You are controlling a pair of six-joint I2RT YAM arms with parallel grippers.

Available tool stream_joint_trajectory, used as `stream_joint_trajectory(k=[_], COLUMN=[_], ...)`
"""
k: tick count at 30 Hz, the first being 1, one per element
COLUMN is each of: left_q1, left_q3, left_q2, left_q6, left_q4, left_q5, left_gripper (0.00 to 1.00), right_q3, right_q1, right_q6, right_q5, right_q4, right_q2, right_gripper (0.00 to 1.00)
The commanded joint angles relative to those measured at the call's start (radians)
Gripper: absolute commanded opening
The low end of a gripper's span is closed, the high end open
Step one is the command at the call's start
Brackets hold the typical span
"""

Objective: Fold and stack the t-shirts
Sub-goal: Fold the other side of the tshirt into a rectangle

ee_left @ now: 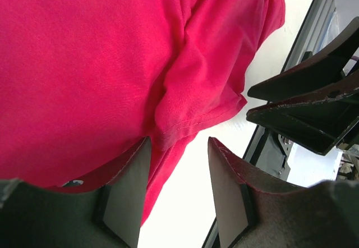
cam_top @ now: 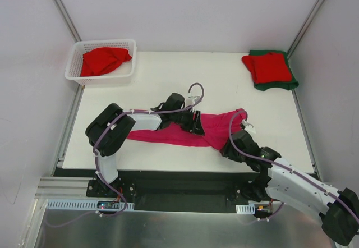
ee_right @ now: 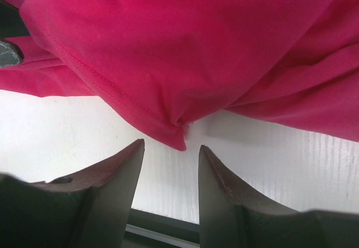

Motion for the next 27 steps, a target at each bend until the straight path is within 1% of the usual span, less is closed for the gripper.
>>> stream_joint_trajectory(k=[1, 10, 14, 18, 27], left_q1=[-0.013, -0.013, -0.013, -0.014, -0.017], left_q3=[-0.003, -0.003, -0.006, -0.008, -0.003], left_q2=[0.012, 0.015, 0.015, 0.022, 0.041], left_q6=[0.003, 0.012, 0.015, 0.015, 0.012], left_q4=[0.036, 0.026, 0.023, 0.023, 0.024], left_q5=[0.017, 0.009, 0.008, 0.005, -0.003], left_gripper=[0.45, 0.43, 0.41, 0.38, 0.36], right_q3=[-0.011, -0.015, -0.015, -0.017, -0.012], right_q1=[0.007, 0.008, 0.010, 0.010, 0.011], right_q6=[0.010, 0.005, 0.005, 0.005, 0.002], right_q5=[0.036, 0.031, 0.036, 0.041, 0.042], right_q4=[0.044, 0.113, 0.119, 0.119, 0.115], right_q2=[0.031, 0.101, 0.112, 0.112, 0.118], right_gripper=[0.47, 0.46, 0.38, 0.34, 0.26])
